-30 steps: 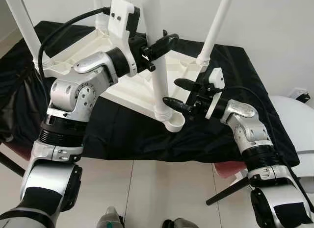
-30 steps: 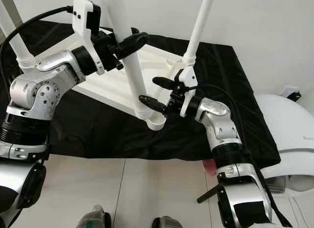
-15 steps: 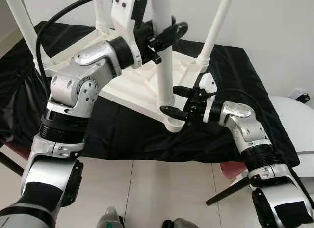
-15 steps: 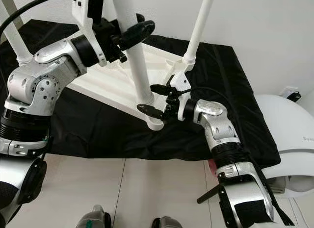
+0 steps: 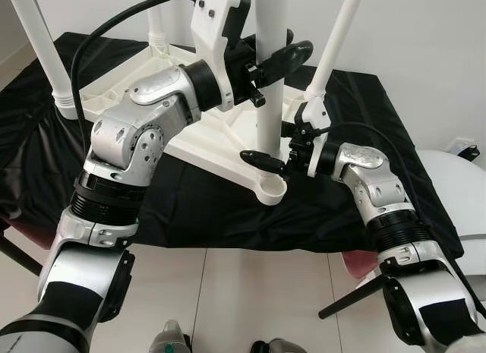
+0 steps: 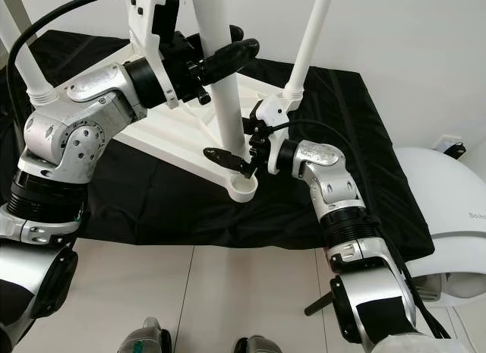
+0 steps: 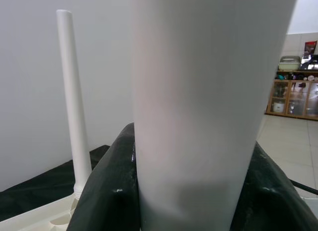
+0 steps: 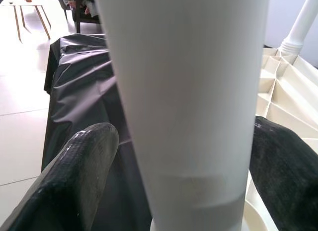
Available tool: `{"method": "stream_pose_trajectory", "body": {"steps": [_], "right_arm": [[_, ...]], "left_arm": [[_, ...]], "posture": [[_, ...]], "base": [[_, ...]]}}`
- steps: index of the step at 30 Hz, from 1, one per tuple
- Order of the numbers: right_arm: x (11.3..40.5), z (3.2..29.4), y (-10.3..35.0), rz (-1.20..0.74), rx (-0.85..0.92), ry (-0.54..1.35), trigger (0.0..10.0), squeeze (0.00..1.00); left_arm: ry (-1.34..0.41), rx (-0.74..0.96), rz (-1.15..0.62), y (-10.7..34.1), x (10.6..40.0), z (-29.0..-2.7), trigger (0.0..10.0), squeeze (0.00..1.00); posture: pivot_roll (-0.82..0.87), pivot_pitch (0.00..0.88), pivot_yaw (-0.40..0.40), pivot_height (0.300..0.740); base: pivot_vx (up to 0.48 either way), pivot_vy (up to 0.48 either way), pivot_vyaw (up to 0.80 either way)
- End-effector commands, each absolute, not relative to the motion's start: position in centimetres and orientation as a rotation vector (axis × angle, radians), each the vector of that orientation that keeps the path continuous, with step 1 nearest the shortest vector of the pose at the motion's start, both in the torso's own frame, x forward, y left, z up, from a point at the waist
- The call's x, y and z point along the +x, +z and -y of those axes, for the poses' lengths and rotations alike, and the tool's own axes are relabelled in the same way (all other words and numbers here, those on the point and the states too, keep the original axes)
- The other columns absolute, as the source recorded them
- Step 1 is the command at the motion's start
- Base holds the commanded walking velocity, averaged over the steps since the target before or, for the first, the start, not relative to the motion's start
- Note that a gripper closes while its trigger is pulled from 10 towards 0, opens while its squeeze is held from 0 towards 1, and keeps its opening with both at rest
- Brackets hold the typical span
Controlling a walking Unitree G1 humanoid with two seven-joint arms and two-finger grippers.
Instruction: Building children table
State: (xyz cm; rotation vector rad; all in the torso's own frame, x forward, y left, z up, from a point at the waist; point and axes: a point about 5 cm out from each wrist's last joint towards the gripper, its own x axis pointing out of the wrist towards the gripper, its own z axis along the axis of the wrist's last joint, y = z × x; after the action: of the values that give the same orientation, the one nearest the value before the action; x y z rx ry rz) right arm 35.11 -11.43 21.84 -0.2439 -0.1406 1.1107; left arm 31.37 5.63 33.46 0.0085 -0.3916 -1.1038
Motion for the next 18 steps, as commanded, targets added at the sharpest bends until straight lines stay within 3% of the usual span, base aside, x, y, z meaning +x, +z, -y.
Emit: {"method": "stream_pose_trajectory", "body": {"steps": [1, 2, 3, 5, 6, 11, 12, 17, 18], "right_arm": [[35.3, 11.76, 22.47, 0.159, -0.275, 1.1, 10.0, 0.0], [35.31, 11.91, 22.52, 0.159, -0.282, 1.098, 6.2, 0.0], [35.34, 12.19, 22.59, 0.158, -0.29, 1.093, 3.5, 0.0], [35.35, 12.3, 22.63, 0.158, -0.292, 1.091, 3.2, 0.0], [35.35, 12.38, 22.65, 0.158, -0.293, 1.09, 2.5, 0.0], [35.33, 12.48, 22.69, 0.158, -0.296, 1.088, 2.2, 0.0], [35.32, 12.54, 22.71, 0.158, -0.299, 1.085, 3.1, 0.0], [35.32, 12.69, 22.78, 0.163, -0.312, 1.079, 3.3, 0.0], [35.33, 12.69, 22.83, 0.165, -0.312, 1.079, 4.7, 0.0]], "left_arm": [[-1.266, 0.046, 0.432, 33.8, 30.19, -4.81, 10.0, 0.0], [-1.265, 0.048, 0.432, 33.8, 30.24, -4.83, 10.0, 0.0], [-1.262, 0.051, 0.431, 33.78, 30.33, -4.9, 10.0, 0.0], [-1.261, 0.051, 0.431, 33.78, 30.36, -4.92, 10.0, 0.0], [-1.261, 0.051, 0.432, 33.77, 30.37, -4.93, 10.0, 0.0], [-1.26, 0.051, 0.432, 33.77, 30.39, -4.93, 10.0, 0.0], [-1.261, 0.053, 0.433, 33.79, 30.4, -4.93, 10.0, 0.0], [-1.267, 0.051, 0.432, 33.8, 30.35, -4.86, 10.0, 0.0], [-1.268, 0.05, 0.43, 33.75, 30.35, -4.81, 10.0, 0.0]], "posture": [[0.04, 0.0, -0.073, 0.74], [0.04, 0.0, -0.073, 0.74], [0.04, 0.0, -0.072, 0.74], [0.04, 0.0, -0.072, 0.74], [0.04, 0.0, -0.072, 0.74], [0.04, 0.003, -0.069, 0.74], [0.04, 0.003, -0.068, 0.74], [0.03, 0.005, -0.065, 0.74], [0.03, 0.005, -0.065, 0.74]], "base": [[0.0, 0.0, 0.0], [0.0, 0.0, 0.0], [0.0, 0.0, 0.0], [0.0, 0.0, 0.0], [0.0, 0.0, 0.0], [0.0, 0.0, 0.0], [0.0, 0.0, 0.0], [0.0, 0.0, 0.0], [0.0, 0.0, 0.0]]}}
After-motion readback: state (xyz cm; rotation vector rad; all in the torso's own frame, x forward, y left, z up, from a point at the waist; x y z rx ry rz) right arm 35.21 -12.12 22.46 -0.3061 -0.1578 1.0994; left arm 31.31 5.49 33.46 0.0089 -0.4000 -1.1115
